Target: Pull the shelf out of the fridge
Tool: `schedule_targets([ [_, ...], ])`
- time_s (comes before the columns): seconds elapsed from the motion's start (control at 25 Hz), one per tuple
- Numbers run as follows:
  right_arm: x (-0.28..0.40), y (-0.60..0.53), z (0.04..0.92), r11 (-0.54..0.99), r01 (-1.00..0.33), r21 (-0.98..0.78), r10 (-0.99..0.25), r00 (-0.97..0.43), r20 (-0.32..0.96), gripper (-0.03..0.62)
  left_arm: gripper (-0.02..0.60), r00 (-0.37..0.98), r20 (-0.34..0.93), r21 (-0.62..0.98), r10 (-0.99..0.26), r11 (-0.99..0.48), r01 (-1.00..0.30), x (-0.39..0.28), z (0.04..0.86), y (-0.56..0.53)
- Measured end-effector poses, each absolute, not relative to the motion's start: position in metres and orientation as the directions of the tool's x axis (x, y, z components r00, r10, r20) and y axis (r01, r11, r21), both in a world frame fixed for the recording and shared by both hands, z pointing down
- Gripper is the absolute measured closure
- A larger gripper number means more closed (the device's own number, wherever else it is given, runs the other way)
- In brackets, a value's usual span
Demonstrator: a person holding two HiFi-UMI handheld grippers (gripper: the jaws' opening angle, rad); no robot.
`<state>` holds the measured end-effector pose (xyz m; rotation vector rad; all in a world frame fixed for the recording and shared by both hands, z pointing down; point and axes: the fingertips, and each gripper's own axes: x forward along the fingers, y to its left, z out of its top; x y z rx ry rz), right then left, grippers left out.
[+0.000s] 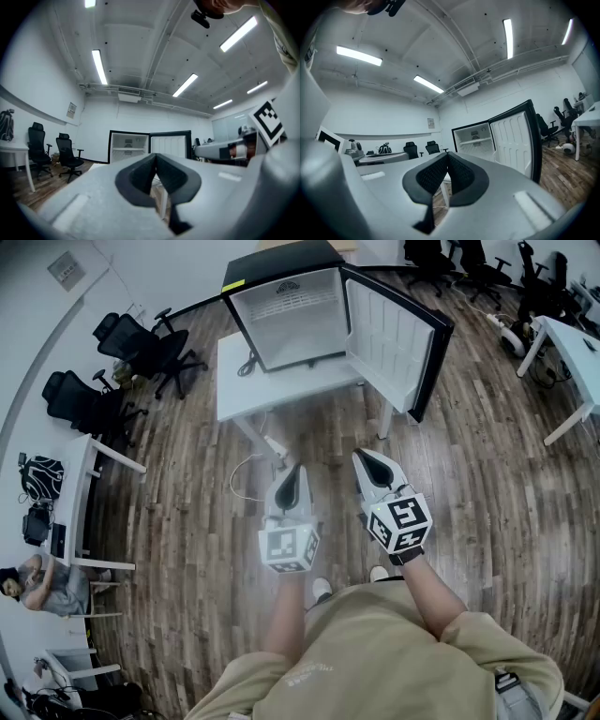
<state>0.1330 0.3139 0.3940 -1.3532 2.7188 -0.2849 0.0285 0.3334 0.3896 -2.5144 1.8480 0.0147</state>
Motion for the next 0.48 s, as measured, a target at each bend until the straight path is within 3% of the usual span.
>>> schedule_targets([
  [0.2, 0.168, 0.308, 0.404, 0.587, -0.791, -0.174, -0.799, -0.6, 0.031, 0.589, 0.58, 0.276, -0.017, -0.014, -0.961, -0.276, -0.961, 0.059, 0.396, 0.331],
  [0.48, 0.22, 0.29, 0.421, 0.58, -0.768, -0.271, -0.794, -0.608, 0.023, 0.589, 0.58, 0.266, 0.006, 0.017, -0.964, -0.266, -0.964, 0.098, 0.409, 0.329],
])
